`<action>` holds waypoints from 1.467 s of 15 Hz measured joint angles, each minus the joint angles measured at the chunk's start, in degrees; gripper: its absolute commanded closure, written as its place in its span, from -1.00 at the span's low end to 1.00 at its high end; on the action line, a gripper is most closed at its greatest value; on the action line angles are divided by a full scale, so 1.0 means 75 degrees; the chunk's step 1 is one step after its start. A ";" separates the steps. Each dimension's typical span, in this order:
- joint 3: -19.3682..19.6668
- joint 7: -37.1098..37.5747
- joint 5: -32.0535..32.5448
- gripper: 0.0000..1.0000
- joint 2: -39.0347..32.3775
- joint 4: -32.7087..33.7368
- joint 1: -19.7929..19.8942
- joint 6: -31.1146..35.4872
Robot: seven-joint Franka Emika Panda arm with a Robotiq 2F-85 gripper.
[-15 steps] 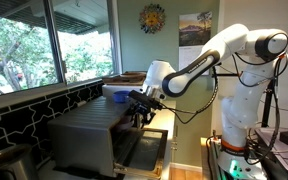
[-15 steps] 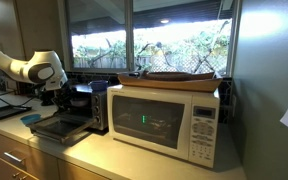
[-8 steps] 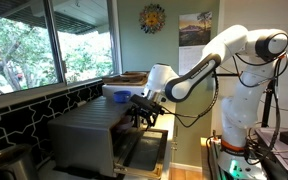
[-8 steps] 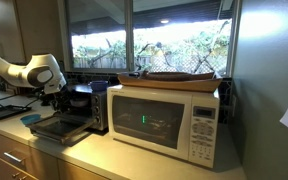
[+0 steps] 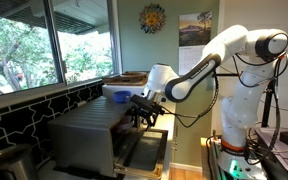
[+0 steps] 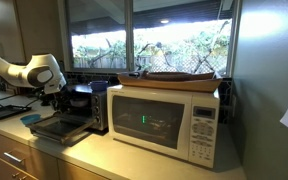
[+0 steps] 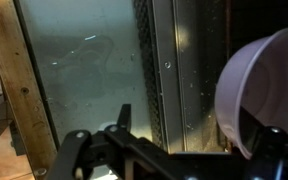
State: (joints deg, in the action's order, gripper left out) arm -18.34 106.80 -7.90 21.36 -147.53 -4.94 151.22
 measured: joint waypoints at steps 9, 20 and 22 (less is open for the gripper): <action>-0.0052 -0.0013 0.0382 -1.00 -0.0003 -0.0247 0.0037 0.0625; -0.0323 0.0000 0.1070 -1.00 -0.0001 -0.0538 0.0360 0.1358; -0.0323 0.0000 0.1070 -1.00 -0.0001 -0.0538 0.0359 0.1358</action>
State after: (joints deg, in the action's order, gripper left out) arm -20.77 106.80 0.12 21.35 -151.56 -2.25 161.41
